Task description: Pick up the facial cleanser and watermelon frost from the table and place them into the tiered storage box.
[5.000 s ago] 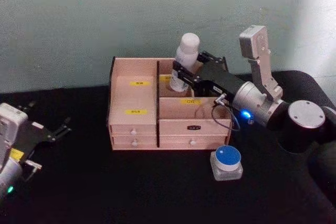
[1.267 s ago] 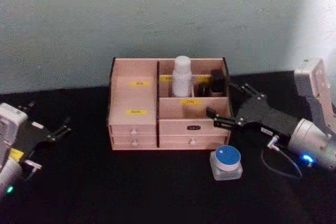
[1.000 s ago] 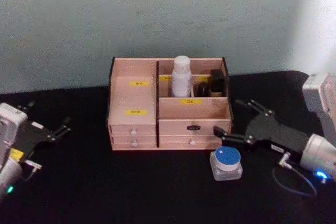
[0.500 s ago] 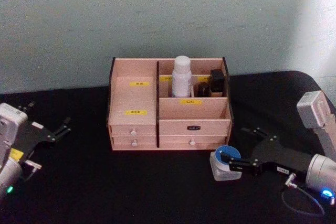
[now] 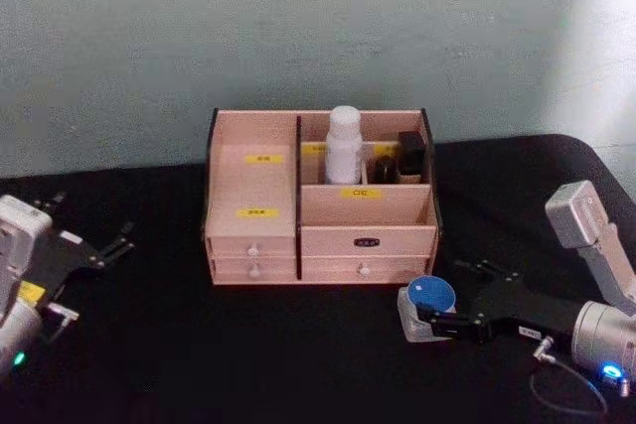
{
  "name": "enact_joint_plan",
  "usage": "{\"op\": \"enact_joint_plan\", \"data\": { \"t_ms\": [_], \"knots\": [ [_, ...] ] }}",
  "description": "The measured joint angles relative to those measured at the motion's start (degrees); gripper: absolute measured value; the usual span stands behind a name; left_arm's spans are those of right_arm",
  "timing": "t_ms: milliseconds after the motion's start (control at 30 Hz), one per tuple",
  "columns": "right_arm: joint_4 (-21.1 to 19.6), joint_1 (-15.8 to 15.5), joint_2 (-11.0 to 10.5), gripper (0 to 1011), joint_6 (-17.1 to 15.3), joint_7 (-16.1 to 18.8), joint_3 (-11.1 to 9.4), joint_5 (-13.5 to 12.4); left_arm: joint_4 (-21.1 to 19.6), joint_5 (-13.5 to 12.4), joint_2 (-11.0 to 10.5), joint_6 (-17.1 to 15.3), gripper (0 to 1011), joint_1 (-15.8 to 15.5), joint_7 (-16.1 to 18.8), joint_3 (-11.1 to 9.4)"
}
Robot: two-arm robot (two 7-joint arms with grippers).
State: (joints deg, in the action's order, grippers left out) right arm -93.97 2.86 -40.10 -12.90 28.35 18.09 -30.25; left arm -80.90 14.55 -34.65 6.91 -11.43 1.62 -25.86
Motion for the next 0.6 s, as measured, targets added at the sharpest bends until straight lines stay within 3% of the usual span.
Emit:
{"op": "enact_joint_plan", "data": {
  "t_ms": [600],
  "knots": [
    [2.7, 1.9, 0.4, 1000, -0.8, -1.1, 2.4, 0.7, 0.0, 0.0, 0.0, 0.0, 1001, 0.0, 0.0, 0.0]
  ]
}}
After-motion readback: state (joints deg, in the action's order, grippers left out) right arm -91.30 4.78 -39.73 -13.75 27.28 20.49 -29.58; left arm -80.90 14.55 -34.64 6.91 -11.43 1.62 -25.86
